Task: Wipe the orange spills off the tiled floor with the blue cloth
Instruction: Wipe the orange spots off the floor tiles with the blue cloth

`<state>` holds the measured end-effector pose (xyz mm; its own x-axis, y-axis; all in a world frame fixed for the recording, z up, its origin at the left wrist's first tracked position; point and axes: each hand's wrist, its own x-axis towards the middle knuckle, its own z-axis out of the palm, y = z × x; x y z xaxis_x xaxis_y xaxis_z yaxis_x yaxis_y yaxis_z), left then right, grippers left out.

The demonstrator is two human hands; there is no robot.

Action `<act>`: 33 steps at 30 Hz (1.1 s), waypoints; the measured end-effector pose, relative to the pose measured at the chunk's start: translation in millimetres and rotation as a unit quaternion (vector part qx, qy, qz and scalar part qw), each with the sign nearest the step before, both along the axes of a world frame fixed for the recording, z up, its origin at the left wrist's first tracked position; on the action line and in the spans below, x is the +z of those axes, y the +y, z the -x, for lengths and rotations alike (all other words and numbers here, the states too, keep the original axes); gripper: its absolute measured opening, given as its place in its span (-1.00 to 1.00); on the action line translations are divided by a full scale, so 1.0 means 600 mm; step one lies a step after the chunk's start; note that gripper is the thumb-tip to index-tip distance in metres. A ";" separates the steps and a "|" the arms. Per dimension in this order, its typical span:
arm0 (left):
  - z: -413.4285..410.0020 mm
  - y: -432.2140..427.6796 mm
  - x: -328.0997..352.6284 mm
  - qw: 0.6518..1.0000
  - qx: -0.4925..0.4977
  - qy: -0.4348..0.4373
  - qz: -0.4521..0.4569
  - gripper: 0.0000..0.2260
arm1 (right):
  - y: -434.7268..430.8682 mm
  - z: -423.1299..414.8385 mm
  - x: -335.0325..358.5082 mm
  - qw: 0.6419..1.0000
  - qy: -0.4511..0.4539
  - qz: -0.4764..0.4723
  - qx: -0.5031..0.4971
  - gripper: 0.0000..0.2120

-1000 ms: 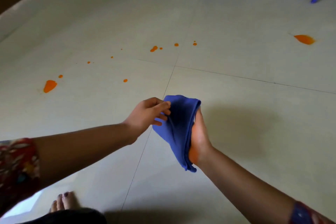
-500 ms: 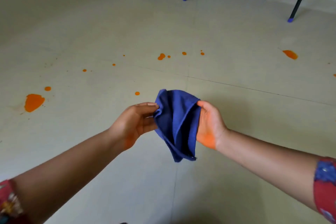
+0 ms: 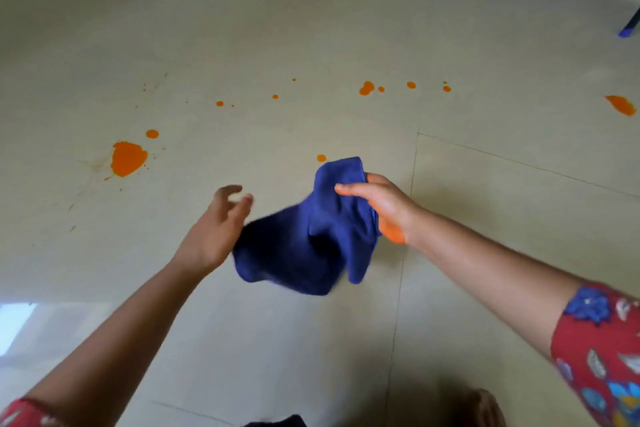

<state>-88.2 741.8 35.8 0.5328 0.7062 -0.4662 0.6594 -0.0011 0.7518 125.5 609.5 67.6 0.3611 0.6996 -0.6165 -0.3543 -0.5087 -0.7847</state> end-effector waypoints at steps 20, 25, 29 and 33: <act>0.024 -0.040 0.087 0.916 0.073 -0.258 0.299 -0.72 | -0.090 0.018 -0.034 0.944 0.300 -0.131 0.043 -0.36; 0.057 -0.090 0.071 0.857 0.192 -0.303 0.369 -0.74 | -0.040 0.076 -0.074 0.887 0.451 -0.092 -0.047 -0.18; 0.105 -0.100 0.074 0.836 0.279 -0.326 0.341 -0.63 | -0.025 0.152 -0.075 0.902 0.413 -0.010 0.121 -0.31; 0.163 -0.098 0.104 0.858 0.329 -0.281 0.276 -0.74 | 0.002 0.157 -0.042 0.939 0.301 -0.106 0.130 -0.72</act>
